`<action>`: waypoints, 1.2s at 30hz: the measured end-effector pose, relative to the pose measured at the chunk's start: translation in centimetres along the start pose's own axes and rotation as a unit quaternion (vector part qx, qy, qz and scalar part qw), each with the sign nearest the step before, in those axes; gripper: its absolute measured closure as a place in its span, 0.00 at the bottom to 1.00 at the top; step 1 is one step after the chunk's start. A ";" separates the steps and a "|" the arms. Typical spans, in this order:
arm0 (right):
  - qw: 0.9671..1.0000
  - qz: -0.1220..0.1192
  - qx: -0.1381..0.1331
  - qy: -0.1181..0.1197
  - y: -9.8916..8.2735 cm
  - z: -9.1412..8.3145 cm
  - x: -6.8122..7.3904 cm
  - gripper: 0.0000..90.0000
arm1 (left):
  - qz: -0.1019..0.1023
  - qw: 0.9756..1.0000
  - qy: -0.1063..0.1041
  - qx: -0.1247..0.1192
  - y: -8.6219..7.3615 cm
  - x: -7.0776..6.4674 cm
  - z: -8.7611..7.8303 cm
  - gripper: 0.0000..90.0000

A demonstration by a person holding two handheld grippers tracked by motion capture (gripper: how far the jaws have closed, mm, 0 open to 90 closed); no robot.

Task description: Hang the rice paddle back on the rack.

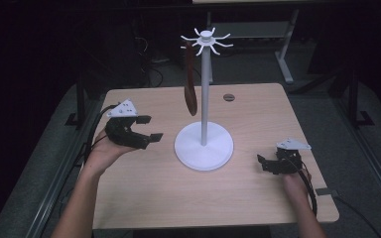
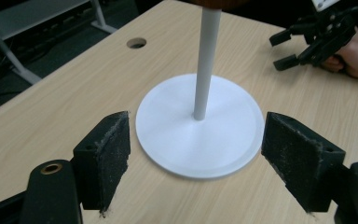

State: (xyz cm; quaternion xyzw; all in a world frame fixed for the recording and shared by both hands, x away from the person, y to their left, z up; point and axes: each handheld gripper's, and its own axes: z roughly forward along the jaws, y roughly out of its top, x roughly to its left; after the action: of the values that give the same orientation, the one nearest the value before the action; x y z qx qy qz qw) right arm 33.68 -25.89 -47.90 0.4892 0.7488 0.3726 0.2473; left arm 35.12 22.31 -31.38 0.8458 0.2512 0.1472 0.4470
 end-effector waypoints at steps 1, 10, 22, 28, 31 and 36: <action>1.000 0.000 0.000 0.000 0.0 0.0 0.0 0.15 | -0.001 1.000 0.003 0.002 -0.4 -0.1 0.1 0.26; 1.000 -0.001 0.000 0.000 0.0 0.0 0.0 0.15 | -0.008 1.000 0.021 0.006 -3.4 -0.6 0.7 0.26; 1.000 0.001 0.000 0.000 0.0 0.0 0.0 0.15 | -0.027 0.999 0.035 0.007 -7.6 -1.2 1.3 0.24; 1.000 0.001 0.000 0.000 0.0 0.0 0.0 0.15 | -0.038 0.998 0.046 0.018 -10.4 -1.4 1.4 0.22; 1.000 -0.001 0.000 -0.001 0.0 0.0 0.0 0.15 | -0.043 0.997 0.056 0.026 -11.6 -1.5 1.5 0.21; 1.000 -0.001 0.000 -0.002 0.0 0.0 0.0 0.15 | -0.045 0.997 0.064 0.029 -13.3 -1.5 1.9 0.20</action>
State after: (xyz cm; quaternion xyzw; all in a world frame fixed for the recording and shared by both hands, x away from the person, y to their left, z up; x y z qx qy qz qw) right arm 33.68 -25.87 -47.90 0.4891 0.7490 0.3711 0.2490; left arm 30.86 26.53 -43.51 0.8351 0.3212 0.1738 0.4114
